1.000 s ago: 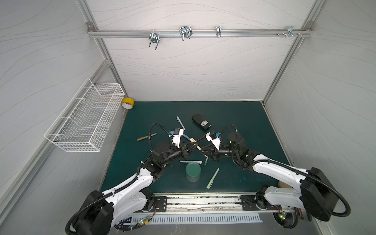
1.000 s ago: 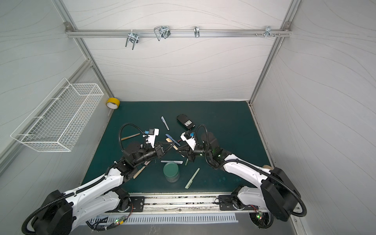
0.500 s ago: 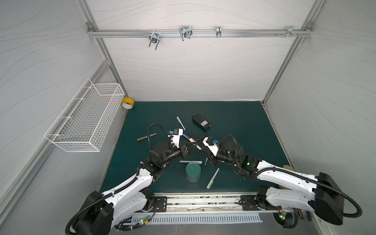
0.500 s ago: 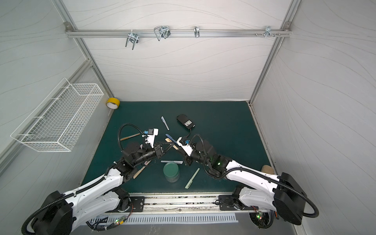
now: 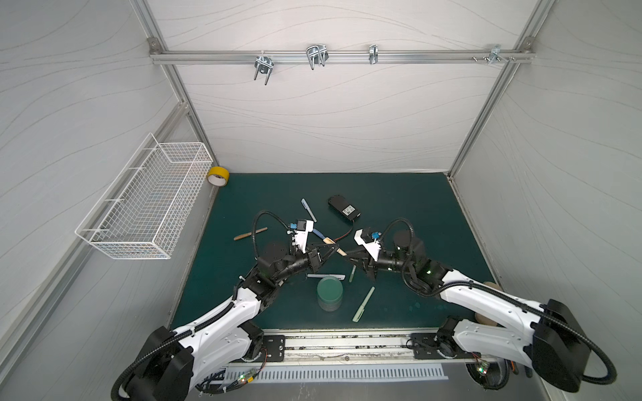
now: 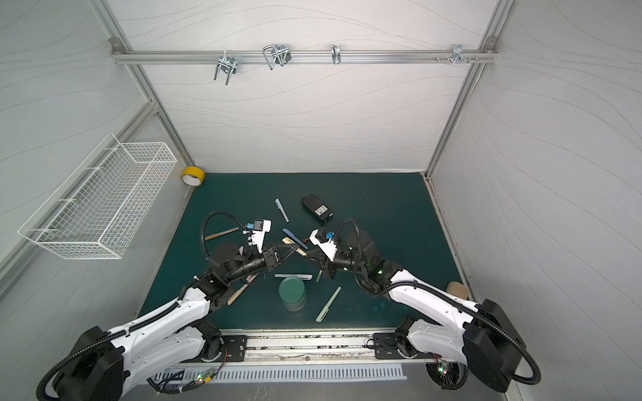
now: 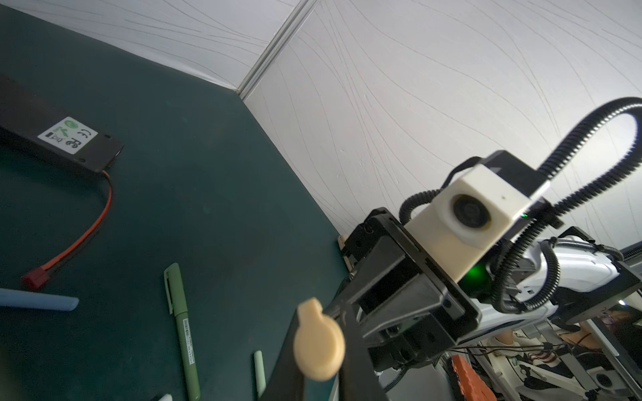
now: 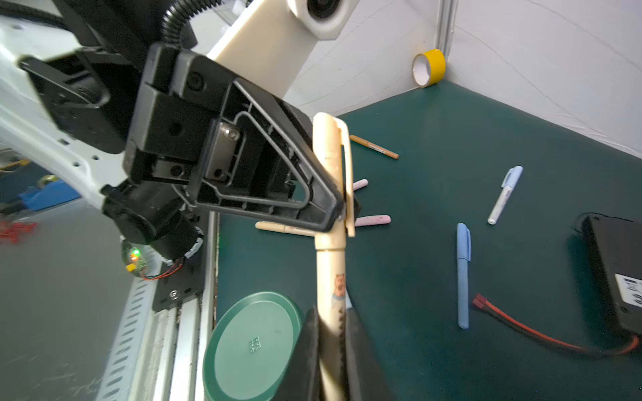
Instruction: Open the pen caps
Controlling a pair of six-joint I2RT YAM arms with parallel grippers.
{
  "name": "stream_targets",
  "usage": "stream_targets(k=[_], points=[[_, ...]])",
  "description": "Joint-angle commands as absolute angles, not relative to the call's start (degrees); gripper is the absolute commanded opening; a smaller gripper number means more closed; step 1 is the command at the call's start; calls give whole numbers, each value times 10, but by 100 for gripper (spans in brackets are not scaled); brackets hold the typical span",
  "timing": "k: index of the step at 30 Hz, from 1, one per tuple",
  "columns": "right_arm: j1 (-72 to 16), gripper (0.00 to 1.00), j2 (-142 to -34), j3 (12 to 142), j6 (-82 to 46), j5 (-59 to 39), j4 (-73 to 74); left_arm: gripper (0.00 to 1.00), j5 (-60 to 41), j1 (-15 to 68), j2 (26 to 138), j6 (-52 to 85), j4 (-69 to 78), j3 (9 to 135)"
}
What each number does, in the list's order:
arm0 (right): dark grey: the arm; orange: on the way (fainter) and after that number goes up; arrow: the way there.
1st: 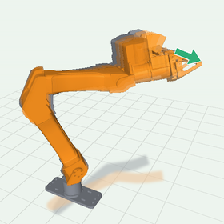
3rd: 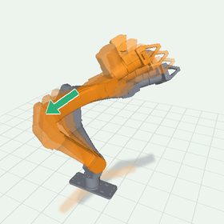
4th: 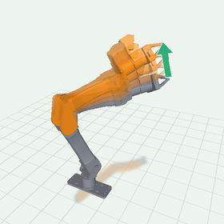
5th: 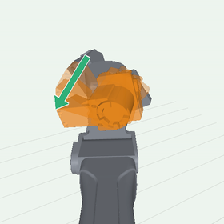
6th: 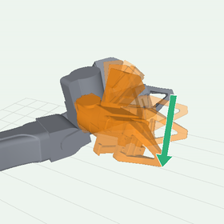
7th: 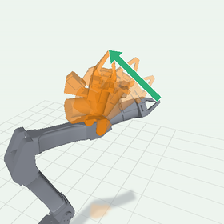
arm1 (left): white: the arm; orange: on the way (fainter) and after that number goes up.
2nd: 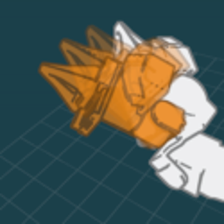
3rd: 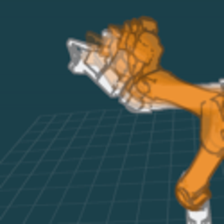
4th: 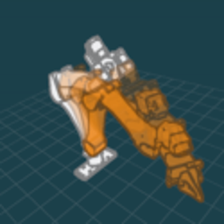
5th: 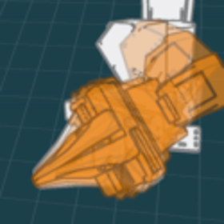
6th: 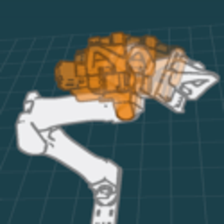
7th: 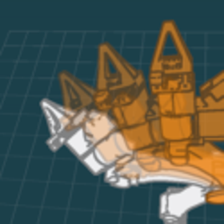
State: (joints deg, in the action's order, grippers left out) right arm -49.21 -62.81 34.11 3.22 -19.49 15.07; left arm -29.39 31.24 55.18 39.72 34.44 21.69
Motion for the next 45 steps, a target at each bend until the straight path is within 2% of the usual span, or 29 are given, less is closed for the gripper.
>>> stream_targets(k=[1, 4, 7, 11, 14, 16, 20, 23, 29, 34, 36, 41, 45], points=[[-562, 0, -612, 325, 106, 33, 62, 0, -183, 273, 536, 388, 376, 220], [-627, 0, -632, 330, 148, 190, 79, 0, -183, 272, 535, 389, 374, 221], [-665, 0, -655, 337, 175, 272, 96, 0, -182, 270, 534, 390, 373, 220], [-697, 0, -704, 360, 203, 343, 94, 0, -181, 270, 531, 390, 372, 220], [-701, 0, -730, 372, 202, 356, 82, 0, -175, 267, 525, 392, 368, 218], [-693, 0, -723, 373, 186, 305, 65, 0, -171, 263, 517, 393, 363, 216], [-617, 0, -678, 366, 132, 72, 11, 0, -171, 255, 506, 395, 359, 213], [-572, 0, -654, 356, 111, -12, 5, 0, -174, 253, 510, 397, 362, 213], [-570, 0, -657, 367, 120, 2, -19, 0, -177, 243, 512, 405, 368, 209], [-572, 0, -681, 381, 121, -44, -38, 0, -184, 241, 517, 409, 376, 209], [-590, 0, -691, 380, 129, 20, -28, 0, -185, 241, 517, 408, 375, 209], [-698, 0, -759, 393, 190, 341, 29, 0, -180, 240, 516, 409, 364, 212], [-728, 0, -799, 407, 211, 412, 60, 0, -179, 239, 516, 411, 362, 213]])
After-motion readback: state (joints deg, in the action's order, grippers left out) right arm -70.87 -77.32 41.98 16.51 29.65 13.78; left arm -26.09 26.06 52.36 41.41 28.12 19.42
